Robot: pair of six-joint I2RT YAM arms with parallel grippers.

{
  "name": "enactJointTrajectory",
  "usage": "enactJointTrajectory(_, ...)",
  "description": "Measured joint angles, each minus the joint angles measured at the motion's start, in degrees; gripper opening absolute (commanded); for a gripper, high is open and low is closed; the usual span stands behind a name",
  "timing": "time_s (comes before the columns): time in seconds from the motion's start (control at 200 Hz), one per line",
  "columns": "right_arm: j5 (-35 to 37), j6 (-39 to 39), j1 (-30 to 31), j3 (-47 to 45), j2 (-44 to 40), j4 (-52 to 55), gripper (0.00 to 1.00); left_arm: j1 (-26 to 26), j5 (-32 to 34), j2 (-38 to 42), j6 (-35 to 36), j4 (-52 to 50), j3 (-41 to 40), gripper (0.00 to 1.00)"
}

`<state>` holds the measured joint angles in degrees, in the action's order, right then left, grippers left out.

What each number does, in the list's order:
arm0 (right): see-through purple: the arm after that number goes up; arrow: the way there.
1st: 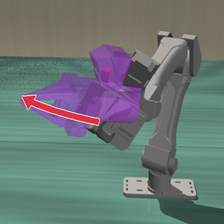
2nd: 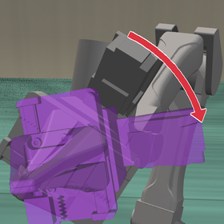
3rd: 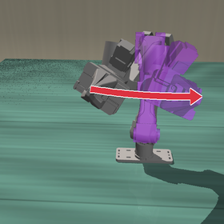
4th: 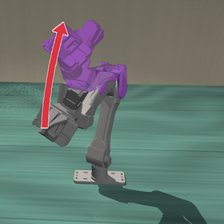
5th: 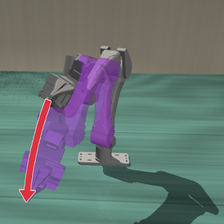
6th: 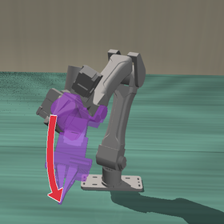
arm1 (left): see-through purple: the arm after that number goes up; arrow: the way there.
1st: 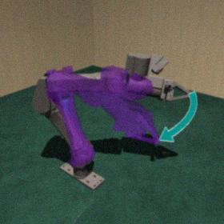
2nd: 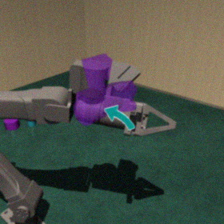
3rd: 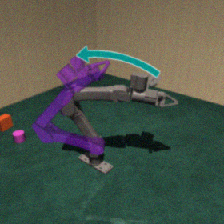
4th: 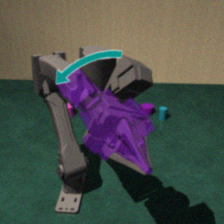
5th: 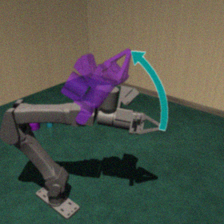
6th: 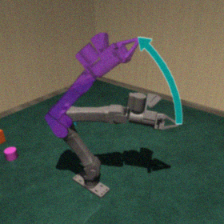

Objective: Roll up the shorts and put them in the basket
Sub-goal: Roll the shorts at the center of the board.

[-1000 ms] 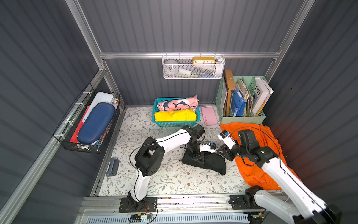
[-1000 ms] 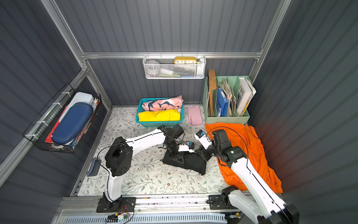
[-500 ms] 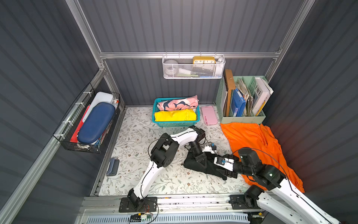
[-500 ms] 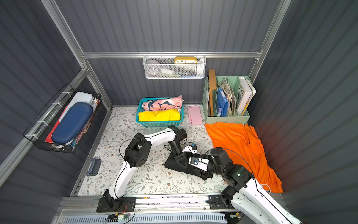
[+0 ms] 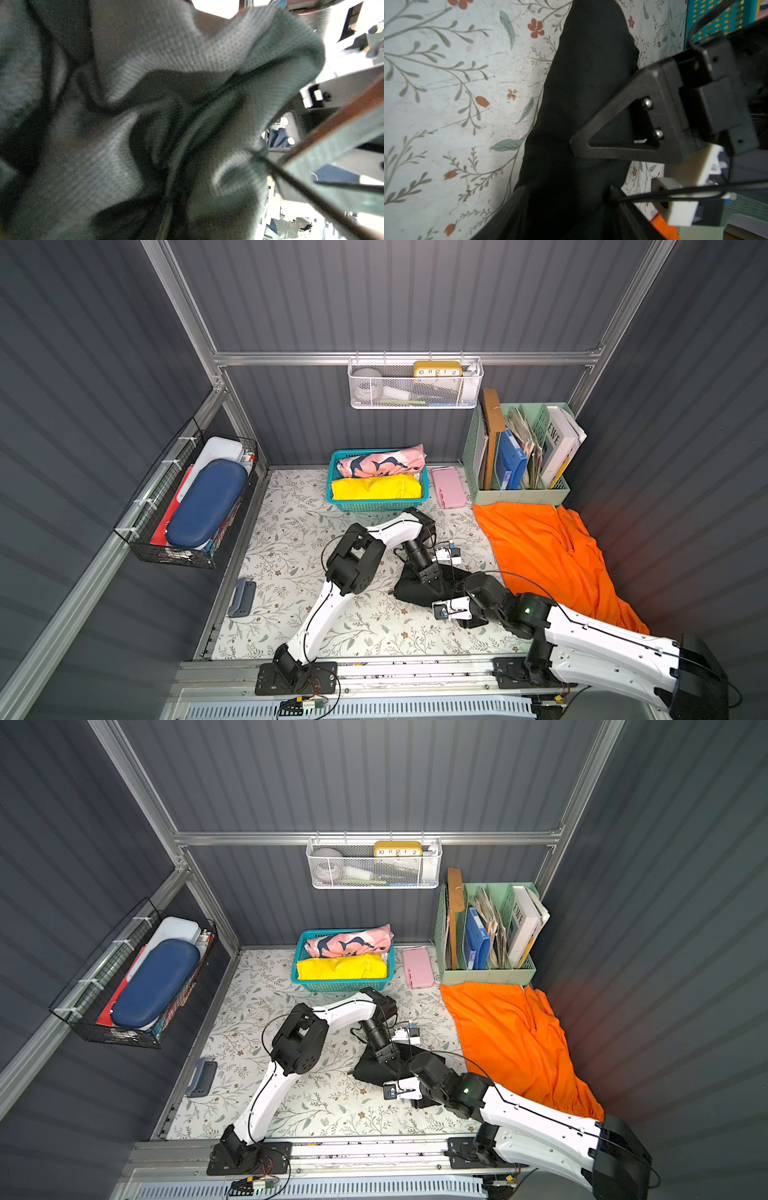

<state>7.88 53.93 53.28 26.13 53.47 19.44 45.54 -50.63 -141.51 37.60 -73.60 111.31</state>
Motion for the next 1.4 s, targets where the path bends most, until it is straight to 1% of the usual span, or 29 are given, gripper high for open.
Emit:
enactJointTrajectory(0.22,1.8,-1.0,0.6,-1.1,3.4,-3.5,0.66,-0.3,-0.8,-0.5,-0.9,-0.6,0.3,0.37)
enactJointTrajectory(0.29,2.8,-1.5,0.6,-1.3,4.8,-4.1,0.64,-0.3,-0.8,-0.5,-1.2,-0.6,0.3,0.38)
enactJointTrajectory(0.36,4.0,-2.2,0.7,-1.3,6.3,-4.9,0.62,-0.3,-0.9,-0.5,-1.5,-0.7,0.3,0.44)
enactJointTrajectory(0.4,4.5,-2.5,0.7,-1.3,6.9,-5.3,0.59,-0.3,-1.2,-0.5,-1.6,-0.9,0.2,0.5)
enactJointTrajectory(0.425,4.9,-2.7,0.7,-1.3,7.3,-5.7,0.56,-0.3,-1.5,-0.4,-2.0,-1.0,0.0,0.55)
enactJointTrajectory(0.48,5.5,-2.6,0.7,-1.3,7.8,-6.4,0.47,-0.3,-1.9,0.1,-2.3,-1.0,-0.5,0.58)
enactJointTrajectory(0.505,5.8,-2.8,0.7,-1.3,8.0,-6.9,0.45,-0.3,-2.0,0.4,-2.3,-1.0,-0.7,0.59)
enactJointTrajectory(0.545,6.2,-3.0,0.5,-1.1,8.2,-7.5,0.46,-0.3,-2.1,0.8,-2.3,-0.7,-1.1,0.6)
enactJointTrajectory(0.63,6.3,-3.5,0.3,-1.0,8.4,-7.8,0.51,-0.5,-2.6,1.4,-2.3,0.0,-2.1,0.62)
enactJointTrajectory(0.74,6.1,-3.8,-0.1,-1.9,7.2,-8.9,0.51,-0.7,-2.9,2.5,-2.3,1.0,-3.6,0.72)
enactJointTrajectory(0.77,5.8,-3.9,-0.3,-2.2,6.8,-9.2,0.46,-0.8,-2.9,2.9,-2.3,1.2,-4.0,0.75)
enactJointTrajectory(0.795,5.8,-4.0,-0.4,-2.3,6.5,-9.5,0.39,-0.8,-3.0,3.3,-2.5,1.3,-4.3,0.77)
enactJointTrajectory(0.82,5.7,-4.0,-0.5,-2.3,6.5,-9.8,0.27,-0.8,-2.9,3.6,-2.6,1.5,-4.7,0.78)
enactJointTrajectory(0.86,5.4,-4.2,-0.9,-2.1,6.4,-10.5,0.06,-0.9,-2.6,4.1,-2.5,1.6,-5.3,0.8)
enactJointTrajectory(0.875,5.3,-4.1,-1.0,-2.1,6.4,-11.0,0.0,-0.9,-2.5,4.3,-2.1,1.7,-5.4,0.8)
enactJointTrajectory(1.061,2.9,-5.0,-2.4,-1.1,7.8,-14.7,0.0,-2.0,-0.5,7.1,-0.7,2.9,-8.6,0.87)
enactJointTrajectory(1.171,0.1,-5.1,-3.7,-0.8,7.4,-16.3,0.0,-3.1,1.4,9.8,-0.5,4.9,-11.0,0.99)
enactJointTrajectory(1.401,-6.3,-5.4,-7.0,0.5,5.1,-18.0,0.0,-6.3,8.2,17.8,-1.0,14.0,-18.2,1.0)
